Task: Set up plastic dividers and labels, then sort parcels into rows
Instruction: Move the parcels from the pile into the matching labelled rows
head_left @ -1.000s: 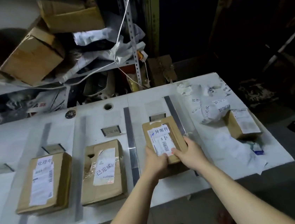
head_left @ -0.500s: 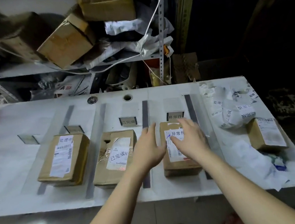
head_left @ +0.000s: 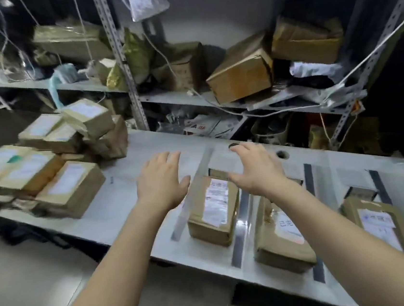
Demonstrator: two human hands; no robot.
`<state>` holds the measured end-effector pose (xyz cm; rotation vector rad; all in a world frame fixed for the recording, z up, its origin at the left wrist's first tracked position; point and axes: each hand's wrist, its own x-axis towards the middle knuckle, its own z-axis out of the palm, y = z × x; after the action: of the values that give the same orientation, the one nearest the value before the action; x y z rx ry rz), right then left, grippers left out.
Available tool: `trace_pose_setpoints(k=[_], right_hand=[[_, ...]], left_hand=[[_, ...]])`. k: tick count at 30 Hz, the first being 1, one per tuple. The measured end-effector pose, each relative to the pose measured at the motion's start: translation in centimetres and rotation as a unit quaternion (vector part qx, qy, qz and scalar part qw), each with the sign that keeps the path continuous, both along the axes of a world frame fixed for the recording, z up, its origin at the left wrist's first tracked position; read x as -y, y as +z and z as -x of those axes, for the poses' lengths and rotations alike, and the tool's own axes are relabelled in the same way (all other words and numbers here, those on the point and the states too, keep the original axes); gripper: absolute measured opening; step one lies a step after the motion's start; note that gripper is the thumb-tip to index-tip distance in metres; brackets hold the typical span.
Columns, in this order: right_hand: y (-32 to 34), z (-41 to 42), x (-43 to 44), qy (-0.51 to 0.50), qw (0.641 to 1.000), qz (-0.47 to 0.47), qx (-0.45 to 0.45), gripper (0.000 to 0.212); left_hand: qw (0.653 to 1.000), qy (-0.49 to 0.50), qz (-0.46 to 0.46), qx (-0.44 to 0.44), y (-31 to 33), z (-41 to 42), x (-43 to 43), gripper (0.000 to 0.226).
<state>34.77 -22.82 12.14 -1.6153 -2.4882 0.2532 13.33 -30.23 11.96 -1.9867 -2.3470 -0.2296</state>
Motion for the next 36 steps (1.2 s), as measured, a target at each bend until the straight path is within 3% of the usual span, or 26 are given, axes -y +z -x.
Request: trace_pose_setpoints(k=[4,12,24,30,33,36], right_hand=[[1.4,12.3,1.1,0.04,0.999,-0.017,0.005,0.068],[2.7,29.9,-0.4,0.081,0.997,0.001,-0.011,0.066],[-0.8,49.0,-15.6,0.018,0.984,0.087,-0.154,0.06],[-4.1,55.0,-22.5,-0.045,0.967,0.151,-0.202,0.072],[-5.1,56.2,-24.4,-0.076,0.953,0.207,-0.208,0.076],[-5.5,56.3,-24.6,-0.106,0.928,0.241,-0.265,0.056]], left_hand=[[0.999,0.042,-0.001,-0.018,1.6,11.7,2.9,0.07],[0.991,0.121,0.013,0.058,2.4,29.1,4.4,0.083],[0.957,0.194,0.033,0.211,-2.2,46.9,-8.1,0.073],[0.876,0.198,0.019,0.44,-4.6,48.7,-15.6,0.069],[0.789,0.193,0.002,0.584,-5.9,48.5,-18.5,0.071],[0.738,0.178,-0.022,0.651,-7.2,48.4,-20.3,0.078]])
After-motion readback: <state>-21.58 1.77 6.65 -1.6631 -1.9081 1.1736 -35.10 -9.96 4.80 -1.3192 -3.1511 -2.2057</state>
